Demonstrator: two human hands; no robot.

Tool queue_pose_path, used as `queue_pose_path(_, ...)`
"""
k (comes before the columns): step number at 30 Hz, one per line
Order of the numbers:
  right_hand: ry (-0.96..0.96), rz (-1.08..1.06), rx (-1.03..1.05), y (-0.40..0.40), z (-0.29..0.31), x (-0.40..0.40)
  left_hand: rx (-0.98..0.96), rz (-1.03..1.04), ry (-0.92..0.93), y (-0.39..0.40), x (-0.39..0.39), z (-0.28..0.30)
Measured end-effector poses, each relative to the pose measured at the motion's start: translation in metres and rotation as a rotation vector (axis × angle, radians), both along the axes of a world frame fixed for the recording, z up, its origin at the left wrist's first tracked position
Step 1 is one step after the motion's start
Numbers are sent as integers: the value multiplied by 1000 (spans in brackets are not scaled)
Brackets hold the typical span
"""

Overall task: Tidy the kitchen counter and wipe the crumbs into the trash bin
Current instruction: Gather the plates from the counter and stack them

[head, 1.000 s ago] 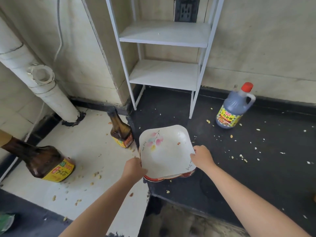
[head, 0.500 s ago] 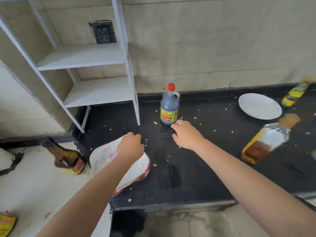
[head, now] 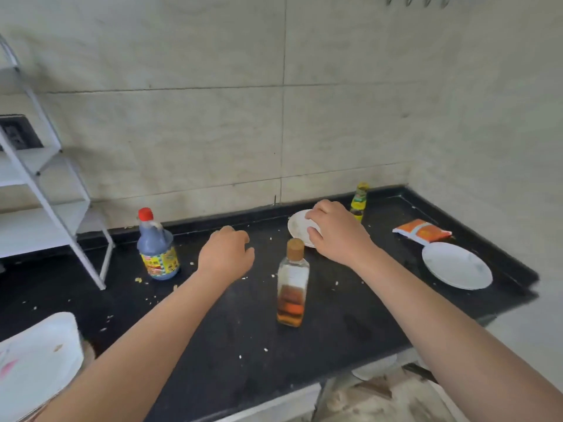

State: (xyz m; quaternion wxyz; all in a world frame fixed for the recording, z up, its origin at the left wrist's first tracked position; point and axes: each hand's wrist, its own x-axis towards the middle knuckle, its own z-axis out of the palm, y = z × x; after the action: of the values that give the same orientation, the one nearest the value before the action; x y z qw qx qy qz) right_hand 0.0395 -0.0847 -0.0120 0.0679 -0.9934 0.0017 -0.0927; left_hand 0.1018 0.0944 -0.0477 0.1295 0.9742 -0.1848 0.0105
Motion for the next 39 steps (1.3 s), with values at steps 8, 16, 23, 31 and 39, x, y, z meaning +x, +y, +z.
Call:
queue_pose_path(8,-15,-117,121,-117,-7,-7,47,-48,15,-116,16,18)
queue_pose_path(16,92,-194,71,-204,-10,53,127,-7,84,-200,96,26)
queue_pose_path(23,196,-209,106,-252,-36,116,236,53,109,-248,149,9)
queue_pose_path(31,395,-221,178,-282,-116,202,206,245,303,-284,190,-68)
queue_pose_path(39,701,-361,518,-287,-222,249,-113,673,669,-291,188,-176)
